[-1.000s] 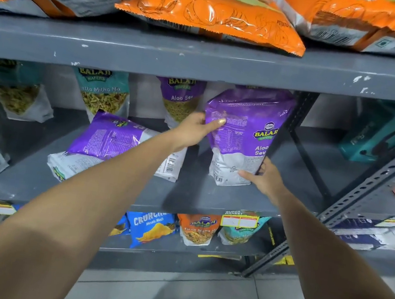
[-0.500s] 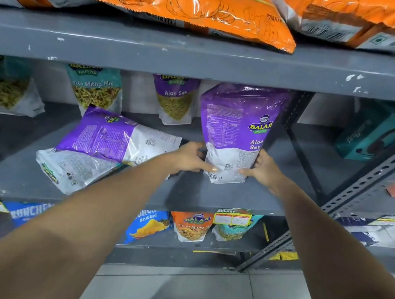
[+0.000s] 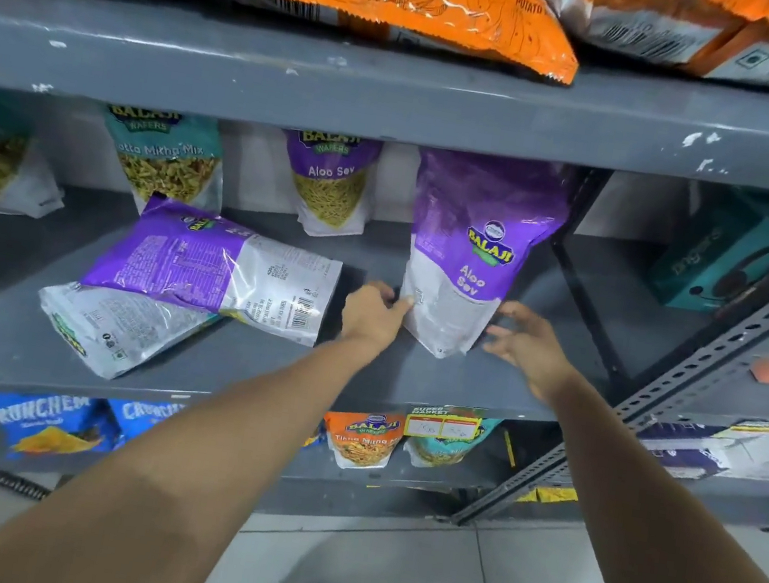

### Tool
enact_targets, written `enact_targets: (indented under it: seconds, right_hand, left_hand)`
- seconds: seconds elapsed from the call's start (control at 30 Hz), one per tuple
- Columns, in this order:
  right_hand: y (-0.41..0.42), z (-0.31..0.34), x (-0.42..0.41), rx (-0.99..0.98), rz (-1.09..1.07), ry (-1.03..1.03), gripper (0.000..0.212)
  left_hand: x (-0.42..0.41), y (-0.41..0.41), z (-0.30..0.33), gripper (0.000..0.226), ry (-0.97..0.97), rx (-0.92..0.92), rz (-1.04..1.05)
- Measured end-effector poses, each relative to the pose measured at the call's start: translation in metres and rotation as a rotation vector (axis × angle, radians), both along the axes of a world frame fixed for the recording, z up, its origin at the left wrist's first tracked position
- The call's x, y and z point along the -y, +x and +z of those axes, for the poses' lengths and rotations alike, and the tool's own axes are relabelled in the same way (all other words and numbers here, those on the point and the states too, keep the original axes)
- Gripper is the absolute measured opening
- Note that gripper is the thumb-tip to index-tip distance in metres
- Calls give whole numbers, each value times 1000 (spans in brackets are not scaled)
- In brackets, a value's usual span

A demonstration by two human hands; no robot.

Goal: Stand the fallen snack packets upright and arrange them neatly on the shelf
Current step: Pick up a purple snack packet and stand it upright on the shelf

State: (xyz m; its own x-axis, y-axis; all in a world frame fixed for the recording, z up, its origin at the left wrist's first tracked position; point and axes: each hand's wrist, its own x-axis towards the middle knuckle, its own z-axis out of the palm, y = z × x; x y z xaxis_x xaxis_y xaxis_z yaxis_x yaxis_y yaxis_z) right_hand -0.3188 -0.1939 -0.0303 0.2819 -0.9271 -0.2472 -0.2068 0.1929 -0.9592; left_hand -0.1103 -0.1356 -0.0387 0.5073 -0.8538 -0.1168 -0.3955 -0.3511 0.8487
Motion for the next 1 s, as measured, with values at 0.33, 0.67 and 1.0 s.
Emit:
enact_targets:
  seconds: [0.33, 0.67, 1.0]
  right_hand:
    - [7, 3, -4, -18, -12, 68, 51]
    - [6, 8, 15, -73, -98, 43, 44]
    - [14, 12, 27, -156, -88, -24, 110]
  left_hand:
    - [-11, -20, -20, 64, -67, -351, -348]
    - [6, -2, -8, 72, -24, -92, -403]
    - [18, 24, 3, 45, 10, -271, -491]
